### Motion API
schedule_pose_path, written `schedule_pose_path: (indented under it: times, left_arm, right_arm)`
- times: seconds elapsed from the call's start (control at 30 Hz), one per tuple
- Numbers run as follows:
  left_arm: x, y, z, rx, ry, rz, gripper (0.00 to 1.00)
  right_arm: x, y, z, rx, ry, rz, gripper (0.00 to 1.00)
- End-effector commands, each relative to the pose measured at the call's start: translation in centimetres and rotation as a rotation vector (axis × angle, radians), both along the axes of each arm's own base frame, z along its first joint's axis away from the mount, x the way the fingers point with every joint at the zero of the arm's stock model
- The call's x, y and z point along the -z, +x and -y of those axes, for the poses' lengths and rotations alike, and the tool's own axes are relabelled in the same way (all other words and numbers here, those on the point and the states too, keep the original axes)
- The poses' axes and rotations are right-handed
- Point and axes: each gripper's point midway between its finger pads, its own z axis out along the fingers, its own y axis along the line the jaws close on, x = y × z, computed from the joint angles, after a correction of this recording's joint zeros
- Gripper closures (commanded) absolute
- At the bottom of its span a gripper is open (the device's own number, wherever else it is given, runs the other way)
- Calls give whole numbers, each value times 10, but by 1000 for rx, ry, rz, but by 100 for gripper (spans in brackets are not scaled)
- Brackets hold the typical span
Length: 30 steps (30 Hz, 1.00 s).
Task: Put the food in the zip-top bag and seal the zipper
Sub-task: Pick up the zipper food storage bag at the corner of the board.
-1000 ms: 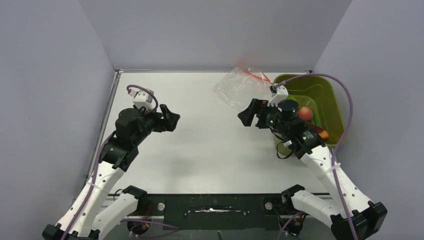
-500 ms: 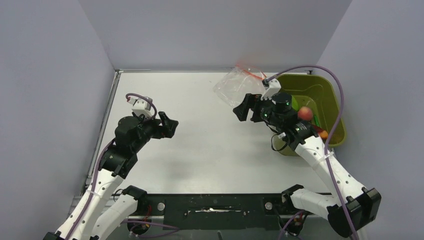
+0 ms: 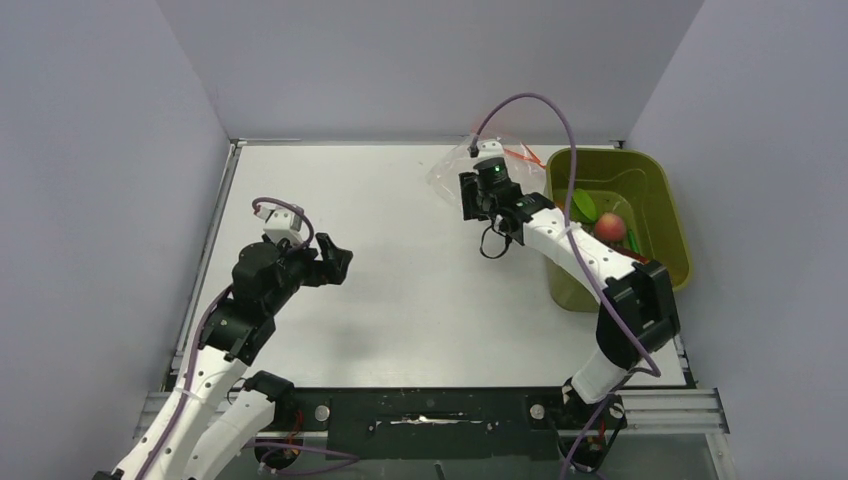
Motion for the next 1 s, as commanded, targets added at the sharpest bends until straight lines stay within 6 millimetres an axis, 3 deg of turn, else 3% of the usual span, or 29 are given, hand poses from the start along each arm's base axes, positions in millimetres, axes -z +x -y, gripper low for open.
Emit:
schedule_pose_path:
  times: [0.0,0.1,0.5,0.83,0.97]
  left_arm:
    - [-15,-1,2,24,-2,61,19]
    - [-18,-3,0,17,1,76,19]
    - [-22,-9,4,39,13,97,19]
    - [-23,-12,8,65,11,106,19]
    - [-24,-12,8,70,9,109,19]
  right_arm:
    - [-15,41,25,240,-83,118,53]
    - [-2,57,43,415,-104,116,53]
    - [42,104,56,715,-93,169,55]
    - [67,113,67,770,-24,156,58]
    - [82,110,76,810,2,123,54]
